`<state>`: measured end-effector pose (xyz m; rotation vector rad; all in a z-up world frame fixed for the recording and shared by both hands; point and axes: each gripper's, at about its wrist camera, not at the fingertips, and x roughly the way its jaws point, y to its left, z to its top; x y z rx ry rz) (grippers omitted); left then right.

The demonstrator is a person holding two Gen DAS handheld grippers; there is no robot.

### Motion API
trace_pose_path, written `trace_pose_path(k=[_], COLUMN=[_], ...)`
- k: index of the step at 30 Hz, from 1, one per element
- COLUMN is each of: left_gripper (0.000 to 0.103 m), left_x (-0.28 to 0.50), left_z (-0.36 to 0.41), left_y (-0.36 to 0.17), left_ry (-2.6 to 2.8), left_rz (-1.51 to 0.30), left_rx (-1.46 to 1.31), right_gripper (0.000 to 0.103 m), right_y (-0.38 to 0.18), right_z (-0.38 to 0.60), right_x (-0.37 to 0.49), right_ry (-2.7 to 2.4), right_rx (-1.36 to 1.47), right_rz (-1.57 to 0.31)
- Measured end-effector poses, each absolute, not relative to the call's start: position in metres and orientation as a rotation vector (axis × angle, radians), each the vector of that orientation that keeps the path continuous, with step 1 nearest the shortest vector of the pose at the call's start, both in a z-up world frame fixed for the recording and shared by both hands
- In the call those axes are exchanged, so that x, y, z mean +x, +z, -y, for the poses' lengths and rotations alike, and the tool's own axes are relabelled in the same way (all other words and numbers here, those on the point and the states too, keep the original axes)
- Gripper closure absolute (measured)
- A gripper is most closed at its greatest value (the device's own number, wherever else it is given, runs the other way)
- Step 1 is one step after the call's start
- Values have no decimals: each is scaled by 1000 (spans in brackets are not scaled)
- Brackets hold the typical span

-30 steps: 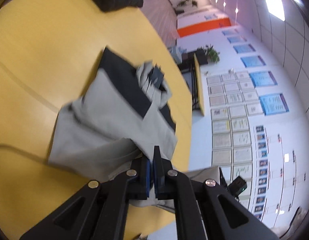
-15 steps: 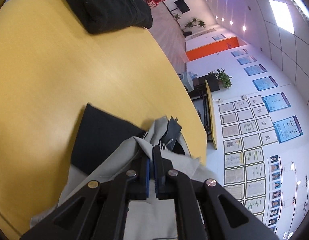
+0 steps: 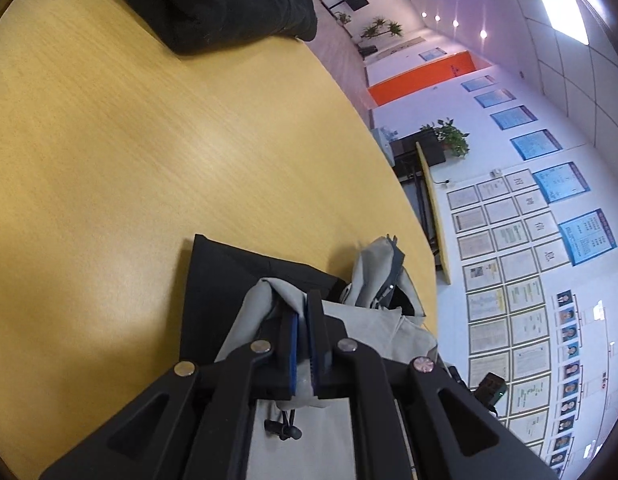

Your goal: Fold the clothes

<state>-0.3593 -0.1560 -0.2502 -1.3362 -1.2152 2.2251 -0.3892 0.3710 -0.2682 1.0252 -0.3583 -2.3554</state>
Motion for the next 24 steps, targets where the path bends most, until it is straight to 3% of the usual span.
trace_pose_path(k=[3,4,5,6,7,8,12,19,22,24], left_gripper=[97,94,83,75,60,50,44,44,43,42], left_x=[-353,-351,-351,-350,-347,-346,-344,-371,-395,-407], left_z=[162,164,168,173,180,185,201,174,160,149], left_y=[-242,-239,-239,-238,-234,-231,-221,-250,-265,-266], left_ry=[2197,2189,2188,2195,2228,2257,2360,2366,2319,2299], left_rz=[1239,1248,1269,1292,1323,1332,1249,994,913,859], left_rx=[-1264,-1246,-1243,-1238,-1225,-1210,-1216,-1394,-1488,-1503], right_gripper=[95,86,78,55,37,32,12,13,14,22], right_y=[-278,-280,-281,-281,-278,-274,-247,-301,-320,-328], right_z=[-380,-381,-382,-384,-386,-390,-415,-420,-421,-416], right_x=[-392,-392,-392,-392,-390,-388,-377,-398,-411,-418], right_ry=[-2310,-2300,-2291,-2292,-2302,-2318,-2416,-2343,-2270,-2218], right_rx=[1021,1026,1032,1030,1013,982,816,1168,1228,1245], right_rz=[458,471,480,485,491,499,499,403,475,511])
